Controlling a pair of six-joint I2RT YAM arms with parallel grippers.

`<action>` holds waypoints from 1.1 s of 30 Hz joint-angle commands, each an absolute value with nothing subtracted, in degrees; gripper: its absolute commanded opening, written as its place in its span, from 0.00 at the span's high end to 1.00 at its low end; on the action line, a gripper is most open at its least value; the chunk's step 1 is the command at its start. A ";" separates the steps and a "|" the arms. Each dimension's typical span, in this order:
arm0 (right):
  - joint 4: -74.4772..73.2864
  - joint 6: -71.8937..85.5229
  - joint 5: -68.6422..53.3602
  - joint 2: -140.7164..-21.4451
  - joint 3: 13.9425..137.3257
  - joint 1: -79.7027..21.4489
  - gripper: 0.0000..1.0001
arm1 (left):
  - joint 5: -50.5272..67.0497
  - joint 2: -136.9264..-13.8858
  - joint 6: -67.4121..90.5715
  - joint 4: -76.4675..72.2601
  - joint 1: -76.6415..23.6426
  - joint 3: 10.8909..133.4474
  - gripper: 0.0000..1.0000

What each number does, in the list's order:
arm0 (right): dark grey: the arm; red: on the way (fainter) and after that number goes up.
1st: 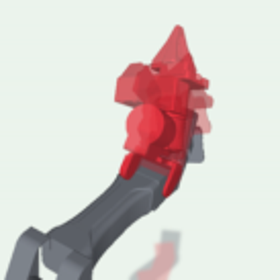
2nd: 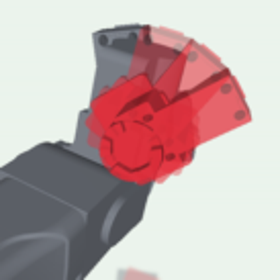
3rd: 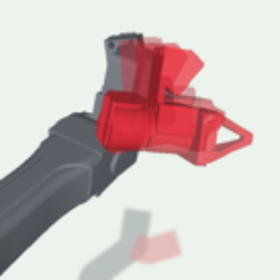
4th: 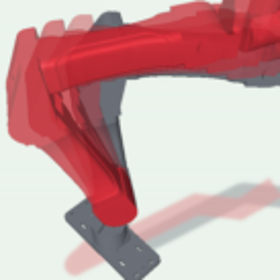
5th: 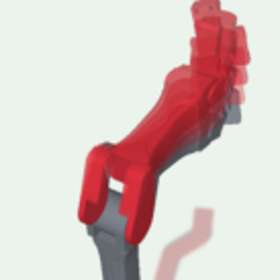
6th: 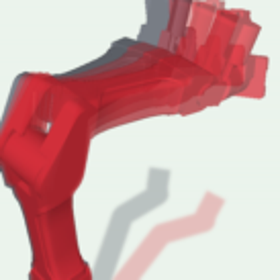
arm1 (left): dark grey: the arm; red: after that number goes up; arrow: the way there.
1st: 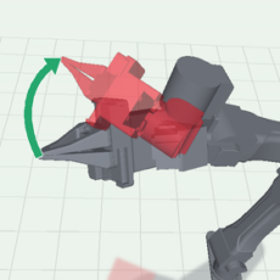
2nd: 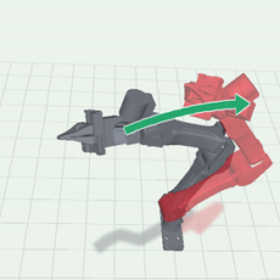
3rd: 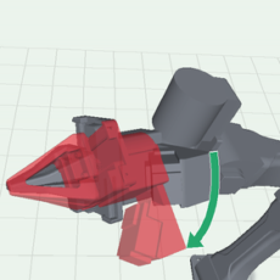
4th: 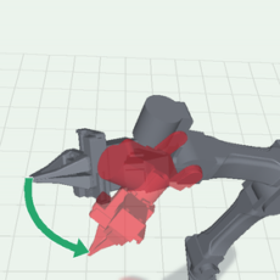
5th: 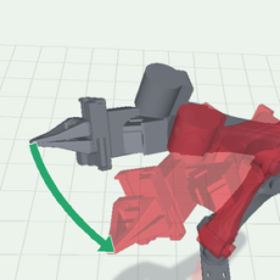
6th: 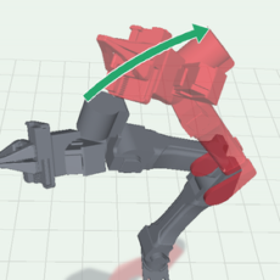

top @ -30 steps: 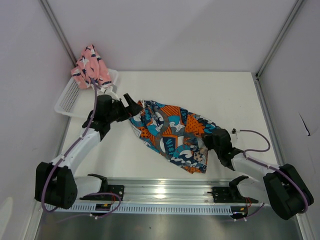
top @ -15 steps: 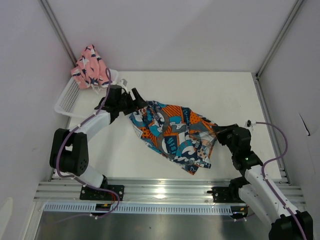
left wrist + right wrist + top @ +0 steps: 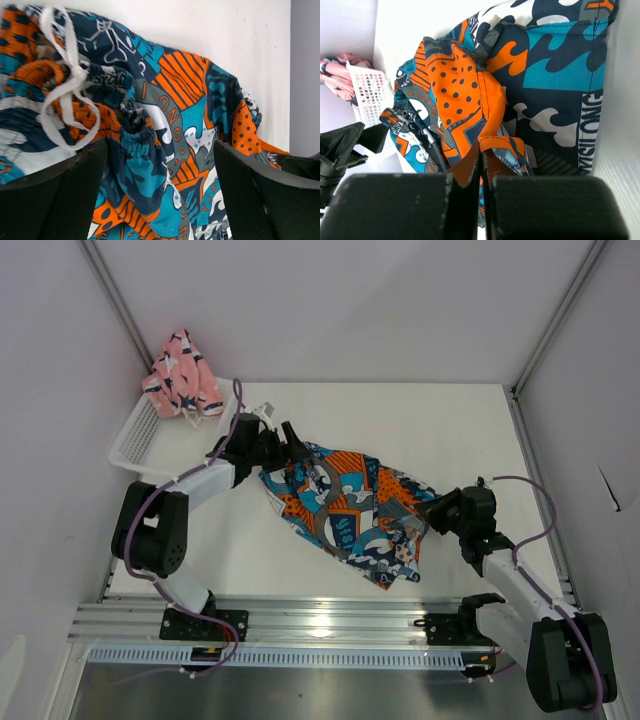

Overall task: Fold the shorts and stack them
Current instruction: Flatten the shorts out

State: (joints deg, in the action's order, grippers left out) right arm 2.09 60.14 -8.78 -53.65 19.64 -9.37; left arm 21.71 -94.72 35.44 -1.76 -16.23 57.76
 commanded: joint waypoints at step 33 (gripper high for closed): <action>2.99 52.03 -12.92 -61.61 22.59 2.37 1.00 | 3.77 -50.37 38.67 6.24 -8.53 21.80 1.00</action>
State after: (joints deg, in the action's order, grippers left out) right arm 3.14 53.78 -13.17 -61.60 22.61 1.41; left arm 2.35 -53.60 37.85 7.38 -9.17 22.72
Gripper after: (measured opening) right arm 0.006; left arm 0.005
